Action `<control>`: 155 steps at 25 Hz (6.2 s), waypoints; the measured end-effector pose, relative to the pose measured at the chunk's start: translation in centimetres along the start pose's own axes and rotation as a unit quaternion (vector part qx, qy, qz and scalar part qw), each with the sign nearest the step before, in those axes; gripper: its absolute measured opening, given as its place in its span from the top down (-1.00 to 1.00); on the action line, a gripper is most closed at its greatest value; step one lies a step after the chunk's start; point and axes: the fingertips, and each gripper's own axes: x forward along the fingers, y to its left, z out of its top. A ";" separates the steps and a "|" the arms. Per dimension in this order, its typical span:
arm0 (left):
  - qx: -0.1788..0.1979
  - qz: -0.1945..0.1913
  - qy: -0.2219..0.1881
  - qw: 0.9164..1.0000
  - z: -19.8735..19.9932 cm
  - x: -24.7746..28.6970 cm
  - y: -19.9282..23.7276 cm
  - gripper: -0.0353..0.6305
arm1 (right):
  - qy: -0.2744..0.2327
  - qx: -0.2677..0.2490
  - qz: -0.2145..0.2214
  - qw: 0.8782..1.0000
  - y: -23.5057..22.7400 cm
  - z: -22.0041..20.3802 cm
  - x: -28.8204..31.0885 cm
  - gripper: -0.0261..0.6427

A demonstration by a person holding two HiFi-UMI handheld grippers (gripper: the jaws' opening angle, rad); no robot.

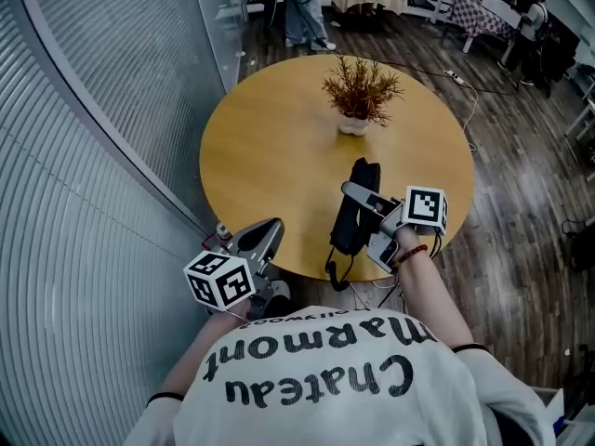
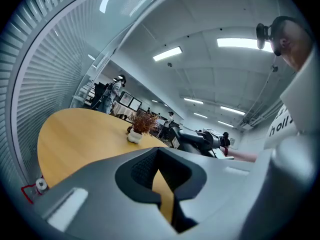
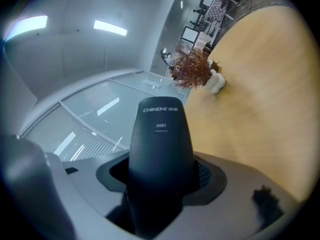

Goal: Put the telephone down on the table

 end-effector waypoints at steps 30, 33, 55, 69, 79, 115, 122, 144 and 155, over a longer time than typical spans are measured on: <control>0.010 -0.079 0.103 0.991 -2.2 10.1 9.0 0.88 | -0.026 0.037 -0.118 0.992 -9.7 4.1 9.4 0.05; 0.032 -0.090 0.137 0.986 -2.5 11.5 10.4 0.88 | 0.006 0.027 -0.150 0.988 -10.8 5.4 12.8 0.05; -0.020 -0.095 0.119 0.988 -0.9 16.4 18.1 0.88 | 0.078 -0.121 -0.258 0.955 -16.6 13.3 26.4 0.05; -0.039 -0.099 0.108 0.988 -0.3 14.9 18.4 0.88 | 0.162 -0.174 -0.358 0.903 -18.0 14.3 28.8 0.05; -0.039 -0.120 0.096 0.987 0.2 15.3 16.8 0.88 | 0.190 -0.156 -0.386 0.889 -19.1 14.2 29.1 0.05; -0.045 -0.096 0.098 0.990 -0.6 13.8 18.1 0.88 | 0.263 -0.255 -0.449 0.815 -19.8 12.9 29.8 0.04; -0.037 -0.091 0.099 0.990 -0.6 12.8 17.2 0.88 | 0.279 -0.278 -0.432 0.811 -19.3 12.4 29.9 0.04; -0.007 -0.034 0.078 0.996 -1.4 8.2 13.2 0.88 | 0.095 -0.377 -0.316 0.865 -7.9 15.9 27.0 0.00; 0.041 -0.022 0.043 0.998 -1.1 6.6 -0.9 0.88 | 0.024 -0.428 -0.150 0.891 3.5 9.2 9.6 0.85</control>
